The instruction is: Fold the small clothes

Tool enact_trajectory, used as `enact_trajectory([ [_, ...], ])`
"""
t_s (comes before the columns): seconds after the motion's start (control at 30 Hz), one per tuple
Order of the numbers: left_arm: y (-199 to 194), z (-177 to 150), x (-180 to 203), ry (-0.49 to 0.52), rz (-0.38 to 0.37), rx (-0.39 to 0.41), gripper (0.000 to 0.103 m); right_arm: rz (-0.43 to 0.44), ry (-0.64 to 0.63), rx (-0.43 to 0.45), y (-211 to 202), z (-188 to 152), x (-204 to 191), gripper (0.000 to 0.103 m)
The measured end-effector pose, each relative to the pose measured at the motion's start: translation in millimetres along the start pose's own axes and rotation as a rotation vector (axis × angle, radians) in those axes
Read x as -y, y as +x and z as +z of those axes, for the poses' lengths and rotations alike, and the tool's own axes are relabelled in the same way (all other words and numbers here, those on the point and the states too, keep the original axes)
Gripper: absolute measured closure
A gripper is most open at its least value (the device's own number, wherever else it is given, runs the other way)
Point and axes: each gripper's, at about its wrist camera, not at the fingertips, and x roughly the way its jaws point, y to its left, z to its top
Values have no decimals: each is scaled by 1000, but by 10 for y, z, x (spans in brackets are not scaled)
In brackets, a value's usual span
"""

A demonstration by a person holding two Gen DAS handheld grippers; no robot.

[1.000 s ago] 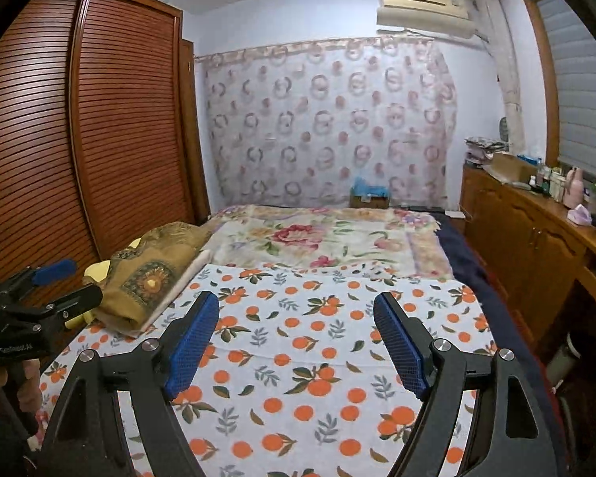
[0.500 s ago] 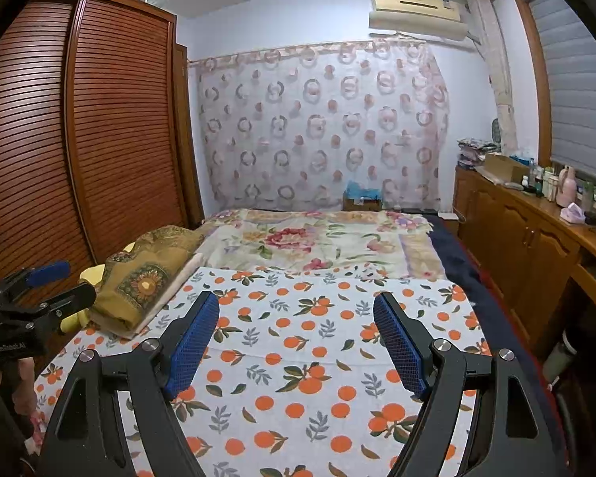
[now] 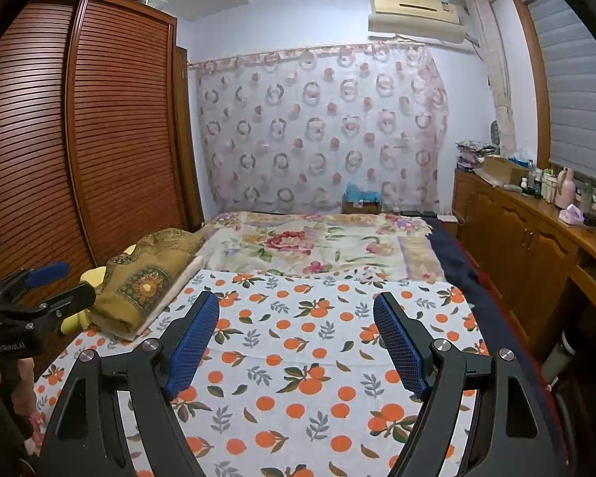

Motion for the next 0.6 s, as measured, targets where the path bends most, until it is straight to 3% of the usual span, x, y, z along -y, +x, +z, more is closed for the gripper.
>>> enact_trajectory([
  [0.6, -43, 44, 40, 1, 3, 6, 8, 5, -2, 11, 12, -9, 99, 21],
])
